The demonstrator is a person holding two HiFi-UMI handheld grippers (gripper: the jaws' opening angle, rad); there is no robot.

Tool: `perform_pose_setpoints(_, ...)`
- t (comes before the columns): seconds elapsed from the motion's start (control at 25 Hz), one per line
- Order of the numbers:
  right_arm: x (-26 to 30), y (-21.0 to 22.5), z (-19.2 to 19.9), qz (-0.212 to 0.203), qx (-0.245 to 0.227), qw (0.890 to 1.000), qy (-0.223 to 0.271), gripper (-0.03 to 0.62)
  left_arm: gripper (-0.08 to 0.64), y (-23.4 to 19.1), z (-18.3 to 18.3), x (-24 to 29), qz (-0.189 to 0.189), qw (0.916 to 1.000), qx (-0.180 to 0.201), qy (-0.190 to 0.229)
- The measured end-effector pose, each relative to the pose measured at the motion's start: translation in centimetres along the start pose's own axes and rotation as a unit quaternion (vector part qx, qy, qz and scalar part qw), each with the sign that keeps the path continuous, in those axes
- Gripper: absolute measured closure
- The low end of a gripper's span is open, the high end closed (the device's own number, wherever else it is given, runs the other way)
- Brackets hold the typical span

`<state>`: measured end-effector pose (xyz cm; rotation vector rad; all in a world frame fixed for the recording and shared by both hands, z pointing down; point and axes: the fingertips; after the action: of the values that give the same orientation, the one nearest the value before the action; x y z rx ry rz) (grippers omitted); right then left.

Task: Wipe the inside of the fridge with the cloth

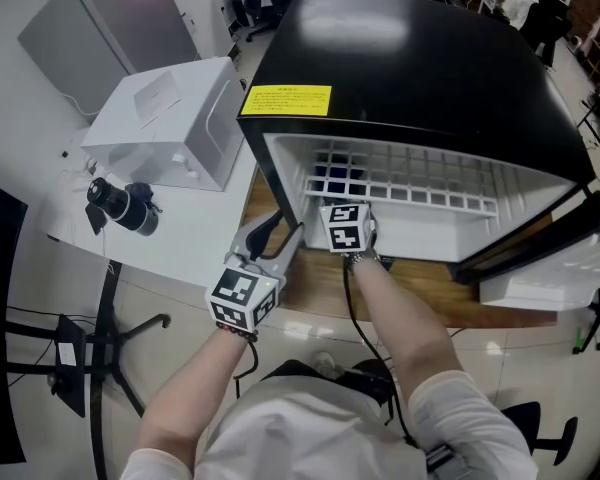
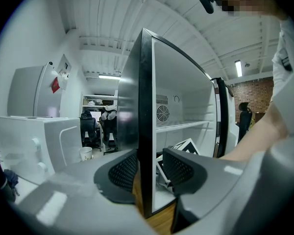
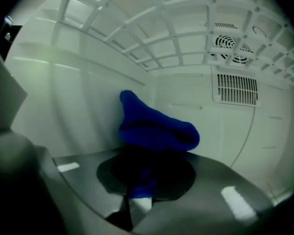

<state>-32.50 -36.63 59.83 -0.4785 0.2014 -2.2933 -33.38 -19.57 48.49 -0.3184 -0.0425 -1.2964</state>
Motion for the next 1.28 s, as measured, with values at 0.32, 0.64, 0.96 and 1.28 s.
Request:
perform_pose_setpoints(0.32,-0.1,2.5,1.1,0.026,0.007,1.000,-0.010,0.531,0.408,-0.1,0.0,0.0,-0.006,1.0000,0.001,0.002)
perform_pose_setpoints(0.64,-1.1,5.7,1.9,0.053,0.012,0.998,-0.018,0.531,0.408,-0.1,-0.1,0.0,-0.013,0.9999,-0.001,0.002)
perform_pose_setpoints(0.96,-2.5,8.8,3.7,0.078,0.015,0.996,-0.032,0.531,0.408,-0.3,-0.1,0.2,-0.023,0.9997,-0.008,0.007)
perform_pose_setpoints(1.28,-4.2,12.3,5.0,0.105,0.015,0.994,-0.042,0.531,0.408,-0.3,-0.2,0.2,-0.030,0.9994,-0.011,0.010)
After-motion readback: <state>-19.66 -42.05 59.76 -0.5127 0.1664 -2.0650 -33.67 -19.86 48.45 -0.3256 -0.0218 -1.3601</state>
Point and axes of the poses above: the fingertips, and each gripper's own axes: x forward along the fingers, y to its right, z out of its underside, and after that the axes turned 13 degrees about -x, right-handed
